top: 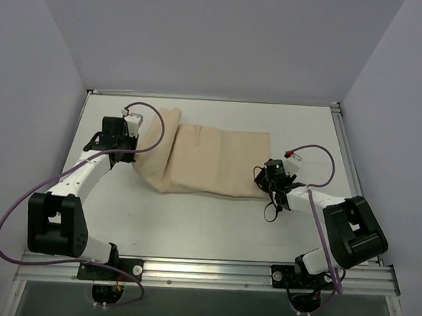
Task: Open and lay out the surgical kit
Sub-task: Open the surgical kit at the center of the board.
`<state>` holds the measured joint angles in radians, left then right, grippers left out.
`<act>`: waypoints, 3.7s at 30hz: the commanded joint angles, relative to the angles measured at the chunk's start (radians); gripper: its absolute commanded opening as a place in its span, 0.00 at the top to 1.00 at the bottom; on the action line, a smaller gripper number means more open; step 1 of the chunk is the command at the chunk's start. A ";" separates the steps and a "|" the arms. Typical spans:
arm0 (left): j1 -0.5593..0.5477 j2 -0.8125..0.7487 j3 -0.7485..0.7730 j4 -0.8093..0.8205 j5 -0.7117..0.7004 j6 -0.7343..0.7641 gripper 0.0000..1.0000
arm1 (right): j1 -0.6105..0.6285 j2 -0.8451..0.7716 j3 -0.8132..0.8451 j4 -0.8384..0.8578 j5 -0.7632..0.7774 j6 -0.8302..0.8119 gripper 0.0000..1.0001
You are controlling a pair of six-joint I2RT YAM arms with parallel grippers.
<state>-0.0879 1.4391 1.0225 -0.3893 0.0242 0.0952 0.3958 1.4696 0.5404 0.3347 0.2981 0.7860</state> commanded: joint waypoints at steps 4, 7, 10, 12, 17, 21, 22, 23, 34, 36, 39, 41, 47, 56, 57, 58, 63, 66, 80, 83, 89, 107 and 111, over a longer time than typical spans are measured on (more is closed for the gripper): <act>0.004 -0.048 -0.064 -0.019 -0.047 0.093 0.98 | 0.021 0.029 0.013 -0.039 -0.014 -0.013 0.43; 0.025 -0.025 -0.073 -0.040 -0.067 0.112 0.98 | 0.023 0.026 0.010 -0.037 -0.014 -0.013 0.43; 0.048 -0.006 -0.075 -0.062 -0.082 0.113 0.98 | 0.025 0.023 0.012 -0.040 -0.011 -0.014 0.43; 0.060 -0.003 -0.075 -0.082 -0.101 0.112 0.98 | 0.025 0.017 0.016 -0.048 -0.010 -0.016 0.43; 0.071 -0.017 -0.088 -0.135 -0.170 0.124 0.92 | 0.025 -0.015 0.032 -0.083 0.010 -0.036 0.43; 0.074 -0.034 -0.079 -0.193 -0.214 0.159 0.60 | 0.025 -0.054 0.053 -0.120 0.018 -0.051 0.42; 0.079 -0.039 -0.070 -0.216 -0.217 0.167 0.54 | 0.025 -0.070 0.061 -0.131 0.018 -0.059 0.42; 0.082 -0.046 -0.058 -0.265 -0.218 0.172 0.49 | 0.025 -0.081 0.070 -0.143 0.016 -0.067 0.41; 0.103 -0.004 0.236 -0.361 -0.050 0.135 0.44 | 0.012 -0.068 0.295 -0.227 -0.108 -0.297 0.41; 0.099 0.096 0.260 -0.321 -0.032 0.103 0.45 | 0.009 -0.025 0.332 -0.208 -0.149 -0.303 0.52; 0.059 0.210 0.280 -0.263 0.051 0.080 0.49 | 0.003 0.061 0.345 -0.163 -0.235 -0.300 0.69; 0.051 0.262 0.281 -0.240 0.066 0.069 0.50 | -0.005 0.121 0.334 -0.134 -0.260 -0.291 0.82; 0.068 0.449 0.249 -0.191 -0.048 0.069 0.53 | -0.113 0.225 0.224 -0.028 -0.321 -0.208 0.94; 0.195 0.449 0.263 -0.238 -0.033 0.048 0.53 | -0.252 0.247 0.225 -0.054 -0.309 -0.237 0.96; 0.197 0.439 0.274 -0.250 -0.020 0.044 0.52 | -0.256 0.242 0.246 -0.086 -0.304 -0.247 0.96; 0.197 0.428 0.307 -0.276 0.017 0.044 0.52 | -0.258 0.233 0.271 -0.101 -0.301 -0.261 0.95; 0.182 0.377 0.459 -0.280 0.149 0.000 0.45 | -0.262 0.230 0.484 -0.149 -0.257 -0.361 0.91; 0.169 0.434 0.579 -0.247 0.123 -0.049 0.45 | -0.264 0.308 0.591 -0.169 -0.283 -0.404 0.89; 0.103 0.829 0.990 -0.284 -0.058 -0.063 0.45 | -0.262 0.589 0.903 -0.262 -0.333 -0.491 0.73; 0.108 0.888 1.048 -0.310 -0.073 -0.075 0.45 | -0.264 0.617 0.909 -0.270 -0.324 -0.511 0.67; 0.111 0.978 1.120 -0.361 -0.027 -0.083 0.45 | -0.272 0.664 0.909 -0.263 -0.356 -0.511 0.58; 0.112 0.963 1.084 -0.307 0.094 -0.051 0.93 | -0.275 0.652 0.915 -0.258 -0.372 -0.548 0.74; 0.114 0.922 1.055 -0.277 0.097 -0.043 0.98 | -0.273 0.589 0.886 -0.218 -0.387 -0.562 0.78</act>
<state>0.0216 2.4271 2.0964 -0.7128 0.0990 0.0383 0.1249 2.1380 1.4357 0.1238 -0.0963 0.2523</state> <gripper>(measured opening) 0.048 0.233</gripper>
